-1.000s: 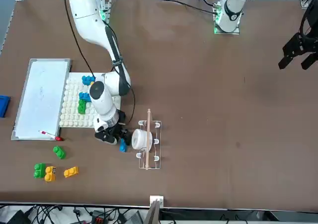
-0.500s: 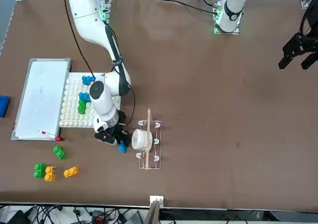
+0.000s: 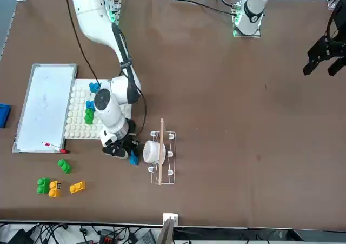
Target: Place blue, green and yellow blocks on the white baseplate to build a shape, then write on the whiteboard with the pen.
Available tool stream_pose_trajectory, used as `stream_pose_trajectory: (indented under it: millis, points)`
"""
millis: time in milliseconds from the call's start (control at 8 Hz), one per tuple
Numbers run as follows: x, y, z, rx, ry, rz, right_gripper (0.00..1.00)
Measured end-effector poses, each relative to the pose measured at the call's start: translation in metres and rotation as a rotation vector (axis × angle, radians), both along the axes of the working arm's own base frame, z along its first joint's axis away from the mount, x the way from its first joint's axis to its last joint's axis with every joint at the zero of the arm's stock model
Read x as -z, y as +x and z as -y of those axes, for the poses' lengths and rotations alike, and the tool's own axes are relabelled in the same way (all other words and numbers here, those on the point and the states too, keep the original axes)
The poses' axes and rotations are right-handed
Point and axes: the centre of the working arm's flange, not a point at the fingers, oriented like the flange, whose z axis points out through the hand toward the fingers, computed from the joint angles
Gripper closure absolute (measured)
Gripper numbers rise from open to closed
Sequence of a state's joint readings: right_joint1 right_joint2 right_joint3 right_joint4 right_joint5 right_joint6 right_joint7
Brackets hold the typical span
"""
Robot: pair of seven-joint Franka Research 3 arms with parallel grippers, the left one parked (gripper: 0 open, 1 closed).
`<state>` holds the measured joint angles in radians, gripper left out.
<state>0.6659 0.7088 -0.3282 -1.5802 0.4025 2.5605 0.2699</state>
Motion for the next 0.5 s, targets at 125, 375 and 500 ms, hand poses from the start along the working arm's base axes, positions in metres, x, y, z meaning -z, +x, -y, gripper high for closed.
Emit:
stream_pose_trajectory:
  millis: [125, 375, 500]
  points:
    - [-0.028, 0.001, 0.013, -0.088, -0.014, -0.021, 0.61]
    - [-0.074, 0.004, 0.06, -0.287, -0.039, -0.067, 0.61]
    - [-0.09, 0.004, 0.085, -0.423, -0.055, -0.084, 0.61]
